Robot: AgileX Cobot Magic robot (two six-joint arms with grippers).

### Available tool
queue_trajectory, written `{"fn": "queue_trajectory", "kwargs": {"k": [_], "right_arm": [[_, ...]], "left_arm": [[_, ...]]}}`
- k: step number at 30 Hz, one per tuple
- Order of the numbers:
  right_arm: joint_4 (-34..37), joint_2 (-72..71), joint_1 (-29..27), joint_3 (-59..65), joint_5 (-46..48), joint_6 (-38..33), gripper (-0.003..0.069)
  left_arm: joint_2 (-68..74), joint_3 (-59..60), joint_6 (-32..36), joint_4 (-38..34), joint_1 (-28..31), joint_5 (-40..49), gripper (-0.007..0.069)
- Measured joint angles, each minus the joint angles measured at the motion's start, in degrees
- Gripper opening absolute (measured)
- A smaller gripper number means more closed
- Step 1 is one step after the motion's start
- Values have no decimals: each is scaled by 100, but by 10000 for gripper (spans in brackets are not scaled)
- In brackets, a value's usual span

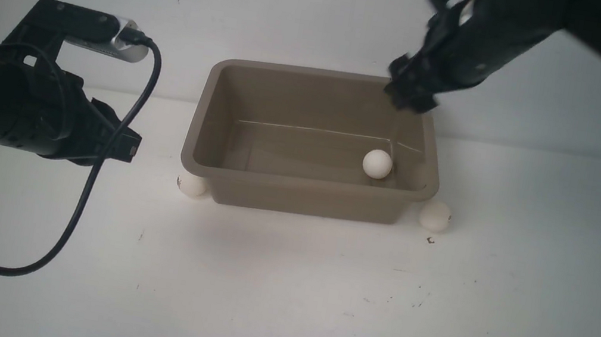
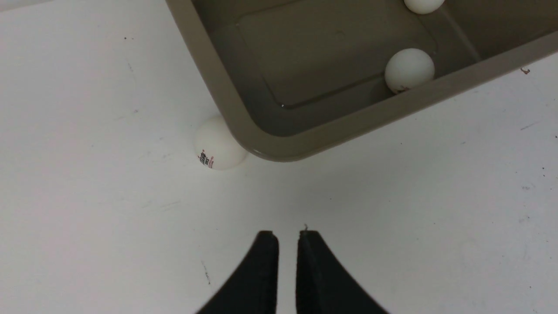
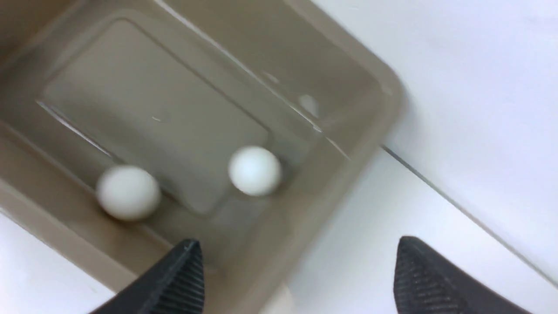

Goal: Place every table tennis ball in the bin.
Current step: Use the right arm to clamp the table tennis ball closest to it

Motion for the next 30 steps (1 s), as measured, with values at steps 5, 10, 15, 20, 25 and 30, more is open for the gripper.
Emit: {"fn": "queue_trajectory", "kwargs": {"k": [5,10,15,20,25,30], "right_arm": [[-4,-151,-311,454,78,-57,530],[50,-294,-550,1286,-48,-226,530],[188,-788,-684,2910,-1276,-370,530],[435,-972,-689,3712,-2170,-683,530],[780,-784,-695,3896,-2654,-1398,530],[1102,-571,-695,3896,-2880,-1963,530]], "left_arm": [[0,0,0,23,0,33,51],[0,0,0,50,0,45,51],[0,0,0,62,0,45,51],[0,0,0,63,0,47,51],[0,0,0,68,0,67,51],[0,0,0,68,0,129,51]]}}
